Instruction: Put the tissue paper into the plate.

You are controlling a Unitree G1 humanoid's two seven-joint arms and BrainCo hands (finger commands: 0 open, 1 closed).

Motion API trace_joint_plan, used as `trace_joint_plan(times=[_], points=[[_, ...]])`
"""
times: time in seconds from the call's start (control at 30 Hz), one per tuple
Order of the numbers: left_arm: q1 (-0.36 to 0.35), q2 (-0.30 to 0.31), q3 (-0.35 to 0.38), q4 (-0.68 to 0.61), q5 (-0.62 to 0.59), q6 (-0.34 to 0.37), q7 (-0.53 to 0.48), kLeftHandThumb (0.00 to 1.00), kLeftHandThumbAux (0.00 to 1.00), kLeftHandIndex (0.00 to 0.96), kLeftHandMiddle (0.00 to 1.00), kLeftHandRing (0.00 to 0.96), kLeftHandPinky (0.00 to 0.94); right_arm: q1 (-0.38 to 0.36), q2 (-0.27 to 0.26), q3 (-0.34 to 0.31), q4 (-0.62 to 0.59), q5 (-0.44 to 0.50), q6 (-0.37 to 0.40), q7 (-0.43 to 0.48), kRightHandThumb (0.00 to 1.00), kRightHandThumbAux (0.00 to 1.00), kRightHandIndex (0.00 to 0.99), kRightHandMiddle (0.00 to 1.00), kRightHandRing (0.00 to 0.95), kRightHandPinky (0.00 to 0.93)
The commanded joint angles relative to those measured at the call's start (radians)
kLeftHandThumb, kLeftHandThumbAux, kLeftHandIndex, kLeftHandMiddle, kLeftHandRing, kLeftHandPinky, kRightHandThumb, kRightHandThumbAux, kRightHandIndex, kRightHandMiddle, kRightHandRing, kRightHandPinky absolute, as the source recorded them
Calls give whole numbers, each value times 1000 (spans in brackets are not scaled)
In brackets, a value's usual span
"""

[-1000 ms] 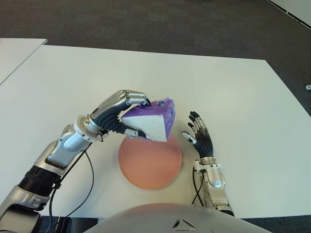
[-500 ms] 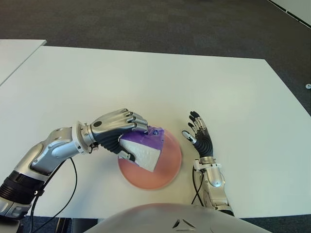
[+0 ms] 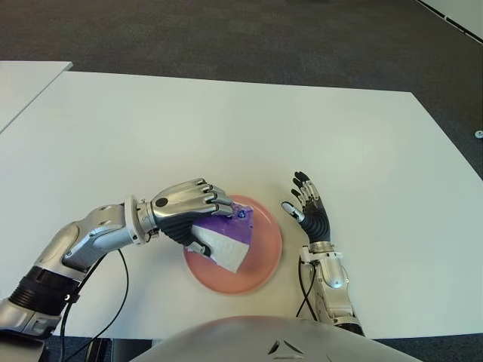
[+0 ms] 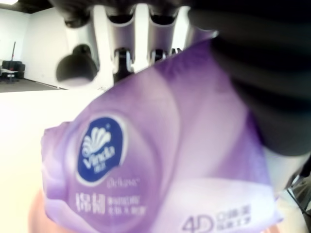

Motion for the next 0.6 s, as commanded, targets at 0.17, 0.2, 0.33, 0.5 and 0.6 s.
trace_joint_plan(times=[0.17, 0.2, 0.33, 0.5, 0.6], points=[[-15, -13, 35, 17, 99, -52, 69, 748, 693, 444, 834, 844, 858, 114, 12, 3, 81, -1, 165, -16, 0, 608, 0, 0, 0, 0], [-13, -6, 37, 9, 106, -55, 66, 748, 693, 444, 834, 844, 856, 114, 12, 3, 83, -1, 163, -16, 0, 607, 0, 0, 0, 0], [-3, 8, 42, -13, 127, -62, 59, 748, 694, 444, 833, 842, 851, 111, 11, 3, 86, -1, 166, -16, 0, 602, 0, 0, 0, 0], [31, -3, 60, -42, 157, -50, 73, 747, 694, 443, 826, 836, 833, 111, 13, 5, 79, 3, 181, -15, 0, 599, 0, 0, 0, 0], [54, -27, 66, -49, 182, -38, 96, 746, 695, 443, 823, 833, 830, 112, 14, 5, 75, 4, 183, -15, 0, 597, 0, 0, 0, 0]])
